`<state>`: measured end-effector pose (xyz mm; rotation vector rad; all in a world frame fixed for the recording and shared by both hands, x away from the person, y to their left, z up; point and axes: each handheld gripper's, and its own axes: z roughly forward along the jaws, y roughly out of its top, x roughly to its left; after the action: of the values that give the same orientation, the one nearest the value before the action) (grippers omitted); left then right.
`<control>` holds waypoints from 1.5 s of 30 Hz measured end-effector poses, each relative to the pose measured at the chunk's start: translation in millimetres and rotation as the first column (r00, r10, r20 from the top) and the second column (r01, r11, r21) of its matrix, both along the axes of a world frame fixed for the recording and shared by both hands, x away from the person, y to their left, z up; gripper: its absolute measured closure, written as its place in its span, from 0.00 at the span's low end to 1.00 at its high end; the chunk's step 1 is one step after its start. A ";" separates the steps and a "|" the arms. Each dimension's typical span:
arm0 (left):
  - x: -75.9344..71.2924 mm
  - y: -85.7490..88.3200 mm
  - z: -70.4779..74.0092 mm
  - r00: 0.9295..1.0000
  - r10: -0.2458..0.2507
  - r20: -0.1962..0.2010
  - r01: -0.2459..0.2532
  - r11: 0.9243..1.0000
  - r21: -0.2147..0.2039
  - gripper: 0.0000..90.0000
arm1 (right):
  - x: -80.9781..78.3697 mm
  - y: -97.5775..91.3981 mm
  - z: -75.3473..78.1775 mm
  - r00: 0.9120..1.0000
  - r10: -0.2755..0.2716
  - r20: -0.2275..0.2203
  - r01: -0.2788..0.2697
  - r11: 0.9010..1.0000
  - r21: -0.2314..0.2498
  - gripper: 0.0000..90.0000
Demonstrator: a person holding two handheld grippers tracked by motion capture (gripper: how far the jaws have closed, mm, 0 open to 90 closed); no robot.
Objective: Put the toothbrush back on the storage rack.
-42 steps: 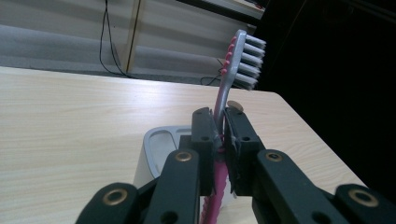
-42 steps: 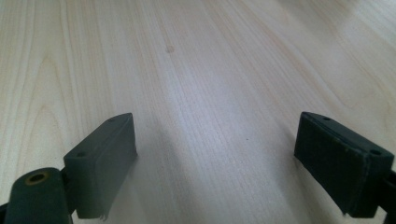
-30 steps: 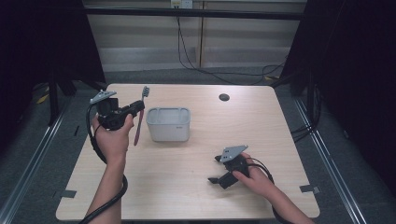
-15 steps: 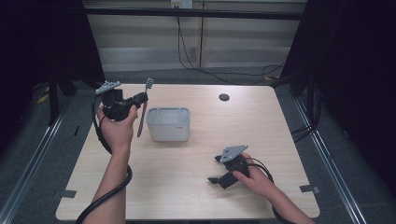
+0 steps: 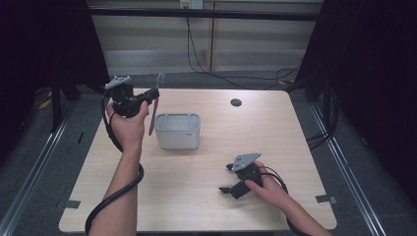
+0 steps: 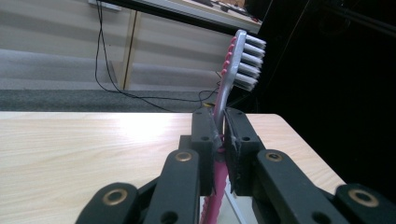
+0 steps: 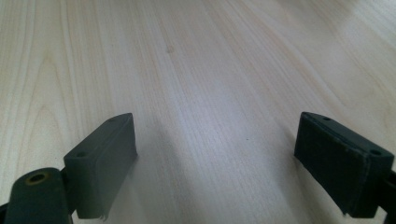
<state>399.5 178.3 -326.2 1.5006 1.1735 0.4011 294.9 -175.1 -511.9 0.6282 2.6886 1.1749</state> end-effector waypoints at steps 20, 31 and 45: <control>19.6 -9.5 1.7 1.000 -0.002 0.012 0.003 1.000 -0.020 0.93 | -0.2 0.0 0.1 1.000 -0.002 -0.001 0.002 1.000 -0.002 0.13; 29.0 -11.7 -1.9 1.000 -0.001 0.023 0.001 1.000 -0.015 0.92 | -0.2 0.0 0.0 1.000 -0.002 0.000 0.002 1.000 -0.001 0.13; 40.4 -14.1 -22.7 1.000 0.003 0.029 -0.003 1.000 -0.013 0.92 | -0.1 -0.1 -0.1 1.000 0.000 0.002 0.000 1.000 0.000 0.13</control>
<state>439.8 164.2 -348.9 1.4775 1.1539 0.4156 294.8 -175.2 -511.9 0.6269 2.6865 1.1747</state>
